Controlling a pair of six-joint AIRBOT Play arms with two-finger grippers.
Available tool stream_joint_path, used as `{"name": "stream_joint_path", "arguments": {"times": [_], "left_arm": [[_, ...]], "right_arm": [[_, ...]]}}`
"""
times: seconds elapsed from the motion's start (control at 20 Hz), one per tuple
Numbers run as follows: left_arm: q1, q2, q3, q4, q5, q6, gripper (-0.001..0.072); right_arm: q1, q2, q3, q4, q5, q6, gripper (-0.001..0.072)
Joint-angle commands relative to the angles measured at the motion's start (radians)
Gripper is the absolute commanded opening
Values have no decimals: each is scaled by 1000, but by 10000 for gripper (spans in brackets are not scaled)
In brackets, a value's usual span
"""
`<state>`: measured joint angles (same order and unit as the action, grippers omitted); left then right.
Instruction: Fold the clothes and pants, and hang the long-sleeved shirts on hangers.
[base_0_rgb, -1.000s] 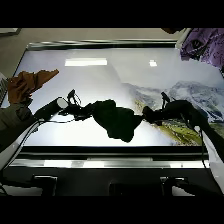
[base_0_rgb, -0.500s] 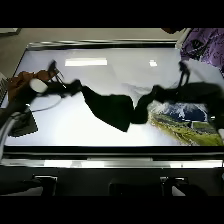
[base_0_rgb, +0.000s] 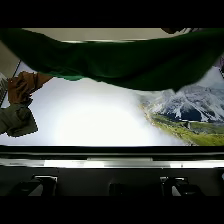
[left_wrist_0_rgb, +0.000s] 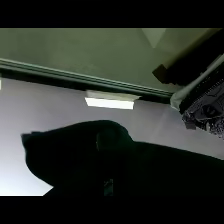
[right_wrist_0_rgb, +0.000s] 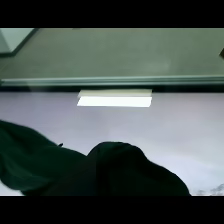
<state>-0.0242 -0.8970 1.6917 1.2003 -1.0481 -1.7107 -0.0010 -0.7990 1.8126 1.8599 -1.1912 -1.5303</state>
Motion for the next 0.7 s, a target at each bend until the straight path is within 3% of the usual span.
{"name": "stream_joint_path", "arguments": {"times": [0.0, 0.15, 0.35, 0.5, 0.65], "left_arm": [[12, 160, 19, 205, -107, -105, 12], [12, 138, 18, 233, -134, -107, 11], [10, -64, -8, 232, -262, -96, 12], [10, -259, -117, 232, -243, -92, 13], [10, -485, -226, 201, -150, -93, 15]], "right_arm": [[-1, 113, 52, -166, -51, 116, 30], [0, 63, 51, -173, -84, 182, 31], [0, -186, 50, -166, -282, 219, 32], [0, -453, 40, -132, -377, 218, 31], [0, -719, -8, -71, -328, 215, 32]]}}
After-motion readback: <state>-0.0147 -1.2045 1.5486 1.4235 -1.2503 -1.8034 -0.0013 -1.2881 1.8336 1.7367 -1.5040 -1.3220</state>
